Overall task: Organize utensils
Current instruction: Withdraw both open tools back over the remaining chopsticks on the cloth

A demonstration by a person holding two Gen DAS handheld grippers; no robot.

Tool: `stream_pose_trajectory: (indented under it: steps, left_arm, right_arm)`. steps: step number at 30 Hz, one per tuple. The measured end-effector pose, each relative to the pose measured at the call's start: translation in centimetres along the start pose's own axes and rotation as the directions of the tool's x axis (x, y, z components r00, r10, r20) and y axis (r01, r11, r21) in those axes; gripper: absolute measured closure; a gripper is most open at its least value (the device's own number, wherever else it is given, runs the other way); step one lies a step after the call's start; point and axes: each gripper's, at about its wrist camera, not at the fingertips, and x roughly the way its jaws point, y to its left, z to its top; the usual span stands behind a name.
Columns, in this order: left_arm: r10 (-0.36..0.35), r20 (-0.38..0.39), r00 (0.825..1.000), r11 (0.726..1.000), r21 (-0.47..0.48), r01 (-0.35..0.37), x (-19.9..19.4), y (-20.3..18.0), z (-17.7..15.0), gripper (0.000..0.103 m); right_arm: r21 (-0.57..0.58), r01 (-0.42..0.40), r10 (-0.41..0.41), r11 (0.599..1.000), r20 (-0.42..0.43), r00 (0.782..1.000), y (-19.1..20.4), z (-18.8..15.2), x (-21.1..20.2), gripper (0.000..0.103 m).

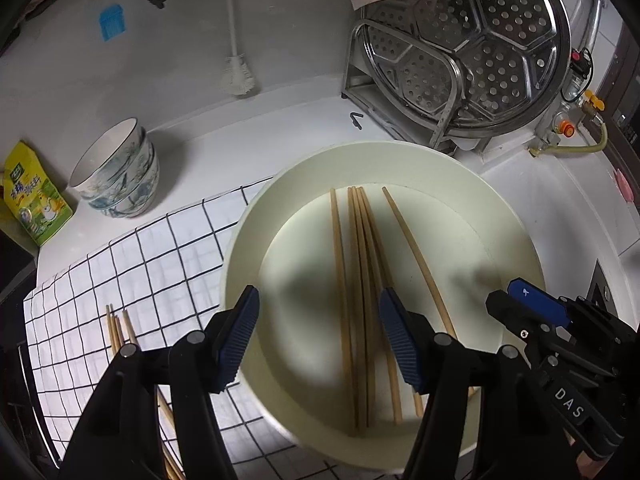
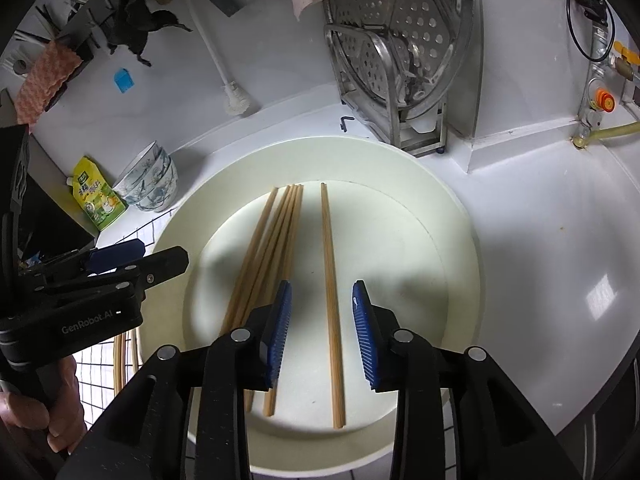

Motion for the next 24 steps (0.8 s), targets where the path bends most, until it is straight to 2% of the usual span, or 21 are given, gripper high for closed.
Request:
stream_pose_trajectory:
  steps: [24]
  left_arm:
    - [0.016,0.062,0.998,0.997,-0.080,-0.011,-7.1,8.4,-5.0,0.038]
  right_arm:
    - [-0.092,-0.037,0.040,0.995,0.028,0.999,9.4,-2.3,-3.3,0.057]
